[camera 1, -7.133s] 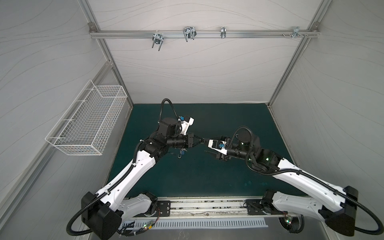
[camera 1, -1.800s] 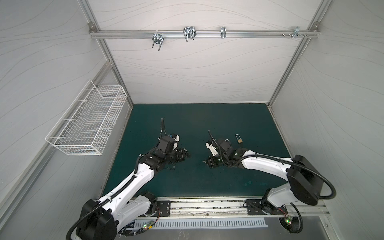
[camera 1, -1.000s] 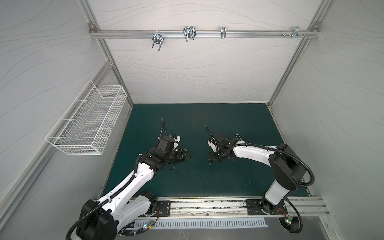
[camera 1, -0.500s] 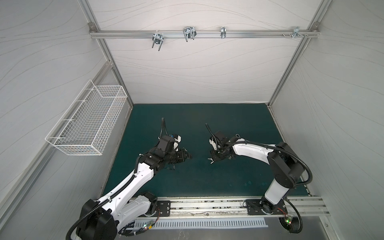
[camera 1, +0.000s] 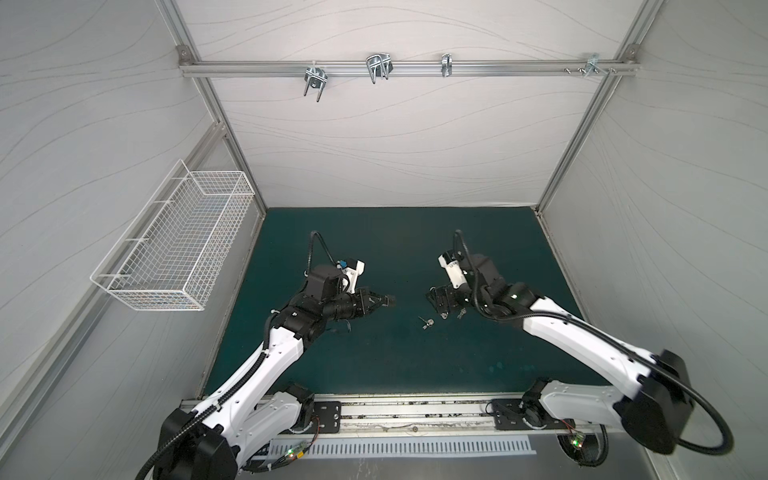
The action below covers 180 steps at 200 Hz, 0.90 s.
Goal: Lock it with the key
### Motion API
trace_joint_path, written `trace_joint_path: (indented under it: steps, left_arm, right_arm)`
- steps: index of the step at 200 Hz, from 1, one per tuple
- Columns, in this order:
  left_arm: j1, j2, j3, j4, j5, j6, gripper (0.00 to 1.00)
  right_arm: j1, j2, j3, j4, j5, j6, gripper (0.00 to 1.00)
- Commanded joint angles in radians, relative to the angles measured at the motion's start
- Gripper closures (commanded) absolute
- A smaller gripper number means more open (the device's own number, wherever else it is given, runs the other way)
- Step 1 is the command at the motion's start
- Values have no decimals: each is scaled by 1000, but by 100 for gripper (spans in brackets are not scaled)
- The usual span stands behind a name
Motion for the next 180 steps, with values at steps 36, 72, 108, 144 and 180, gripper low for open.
trace_joint_path:
  steps: [36, 72, 108, 144, 180]
  left_arm:
    - [-6, 0, 50, 188, 176, -35, 100]
    - [-52, 20, 84, 196, 212, -12, 100]
    - [-105, 39, 112, 205, 231, 5, 100]
    - [-124, 51, 119, 253, 251, -27, 100]
    - [-133, 54, 123, 255, 253, -27, 100]
  right_arm:
    - [-2, -298, -149, 238, -180, -343, 1]
    - [19, -279, -82, 141, -381, -544, 1]
    - [153, -199, -8, 64, -282, -715, 1]
    - [212, -129, 28, 50, -203, -760, 9]
    - [244, -106, 33, 58, -137, -779, 17]
